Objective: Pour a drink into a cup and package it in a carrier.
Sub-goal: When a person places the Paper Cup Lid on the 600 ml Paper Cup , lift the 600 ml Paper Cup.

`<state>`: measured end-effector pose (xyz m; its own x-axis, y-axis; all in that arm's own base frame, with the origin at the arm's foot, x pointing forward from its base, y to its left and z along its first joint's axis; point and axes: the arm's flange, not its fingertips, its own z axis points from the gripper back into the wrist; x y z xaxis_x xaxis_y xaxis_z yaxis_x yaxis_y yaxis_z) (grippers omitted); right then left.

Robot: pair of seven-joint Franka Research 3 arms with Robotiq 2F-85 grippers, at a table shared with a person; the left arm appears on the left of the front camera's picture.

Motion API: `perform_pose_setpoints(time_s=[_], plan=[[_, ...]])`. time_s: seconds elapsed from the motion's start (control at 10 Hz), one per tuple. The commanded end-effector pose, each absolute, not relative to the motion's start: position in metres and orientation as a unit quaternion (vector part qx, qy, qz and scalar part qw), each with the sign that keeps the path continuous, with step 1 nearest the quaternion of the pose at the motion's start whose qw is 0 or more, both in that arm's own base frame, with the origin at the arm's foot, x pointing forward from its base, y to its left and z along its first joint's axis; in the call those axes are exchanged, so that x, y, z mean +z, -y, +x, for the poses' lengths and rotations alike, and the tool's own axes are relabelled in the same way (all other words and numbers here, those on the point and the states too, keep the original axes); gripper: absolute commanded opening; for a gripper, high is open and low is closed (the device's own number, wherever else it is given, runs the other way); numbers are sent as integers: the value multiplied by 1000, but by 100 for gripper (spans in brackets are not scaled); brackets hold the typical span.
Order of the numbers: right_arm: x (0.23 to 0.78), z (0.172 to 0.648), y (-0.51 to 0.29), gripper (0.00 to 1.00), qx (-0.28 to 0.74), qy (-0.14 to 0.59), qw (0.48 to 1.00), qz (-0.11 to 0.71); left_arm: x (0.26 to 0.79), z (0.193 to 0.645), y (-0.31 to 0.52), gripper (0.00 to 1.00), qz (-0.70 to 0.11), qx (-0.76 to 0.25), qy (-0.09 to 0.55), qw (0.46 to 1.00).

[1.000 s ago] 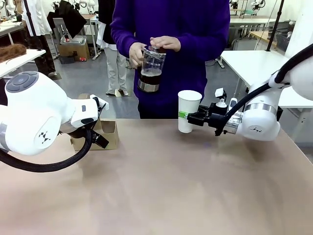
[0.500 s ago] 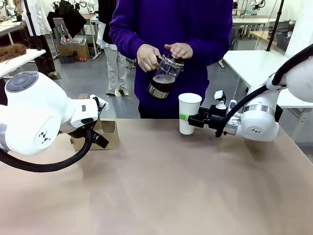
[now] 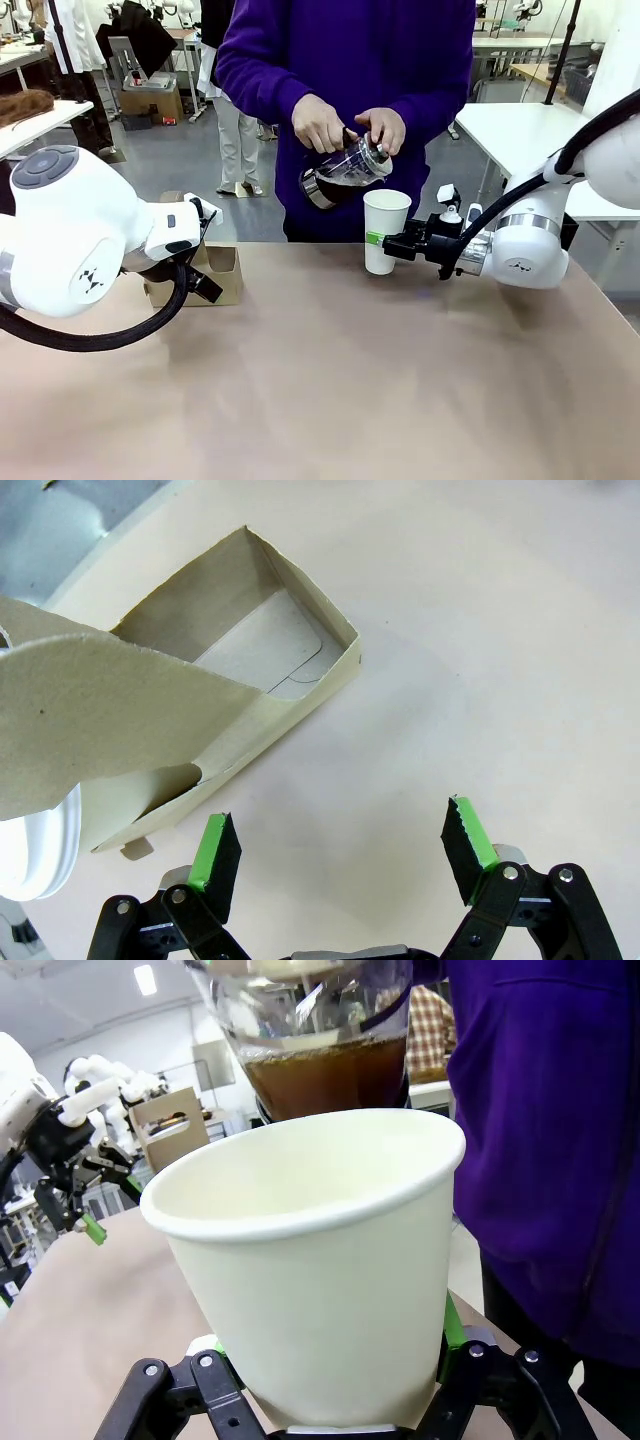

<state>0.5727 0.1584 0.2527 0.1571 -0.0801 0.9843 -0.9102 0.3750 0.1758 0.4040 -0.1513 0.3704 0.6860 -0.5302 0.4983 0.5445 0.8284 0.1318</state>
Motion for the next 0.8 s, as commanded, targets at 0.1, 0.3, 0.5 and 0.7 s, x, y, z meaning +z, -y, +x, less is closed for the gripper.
perform_pose_setpoints(time_s=[0.1, 0.3, 0.5, 0.7], plan=[[256, 571, -160, 80, 333, 558, 614, 448, 371, 404, 151, 100, -14, -293, 267, 918], [256, 571, -160, 80, 333, 558, 614, 448, 371, 404, 151, 100, -14, -293, 267, 918], [256, 571, -160, 80, 333, 558, 614, 448, 371, 404, 151, 100, -14, -293, 267, 918], [256, 571, -160, 80, 333, 558, 614, 448, 371, 404, 151, 100, -14, -293, 267, 918]])
